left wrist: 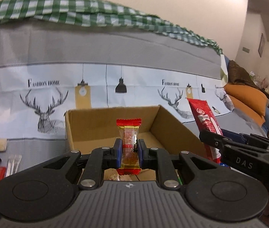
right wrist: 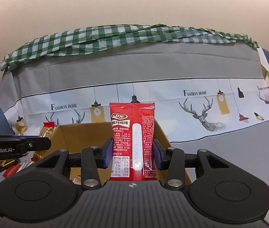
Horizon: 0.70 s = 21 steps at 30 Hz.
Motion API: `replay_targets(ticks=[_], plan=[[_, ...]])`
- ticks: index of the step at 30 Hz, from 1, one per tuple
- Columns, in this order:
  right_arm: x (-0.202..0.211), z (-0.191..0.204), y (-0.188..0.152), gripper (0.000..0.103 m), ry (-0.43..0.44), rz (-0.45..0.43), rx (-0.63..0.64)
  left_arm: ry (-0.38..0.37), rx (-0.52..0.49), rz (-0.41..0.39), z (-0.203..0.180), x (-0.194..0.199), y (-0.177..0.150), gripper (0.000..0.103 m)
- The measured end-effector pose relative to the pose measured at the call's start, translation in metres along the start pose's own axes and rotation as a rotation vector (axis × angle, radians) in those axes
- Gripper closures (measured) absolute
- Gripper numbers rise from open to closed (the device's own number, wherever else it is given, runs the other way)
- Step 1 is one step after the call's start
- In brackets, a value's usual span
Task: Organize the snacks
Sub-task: 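Carry the candy and red packet over the cardboard box with both tools, then open both tools to drop the candy and red packet into the box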
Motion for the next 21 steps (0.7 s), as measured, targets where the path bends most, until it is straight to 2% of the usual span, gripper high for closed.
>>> replay_targets(ticks=[4, 21], plan=[[-0.002, 0.009, -0.001, 0.058, 0.004, 0.003, 0.026, -0.001, 0.010, 0.026, 0.001, -0.004, -0.001, 0.085], [-0.002, 0.012, 0.000, 0.058, -0.001, 0.005, 0.027, -0.001, 0.010, 0.028, -0.001, -0.005, -0.002, 0.085]])
Point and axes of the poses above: each gripper's, at about its wrist camera, not at the fingertips, and x roughly against the way its jaws point, z to its left, y to its top, the point moved 5 cm from there along -x, roughly the way its jaws point, and after that the axes turned 4 degrees about y, right-handed, at the moved point
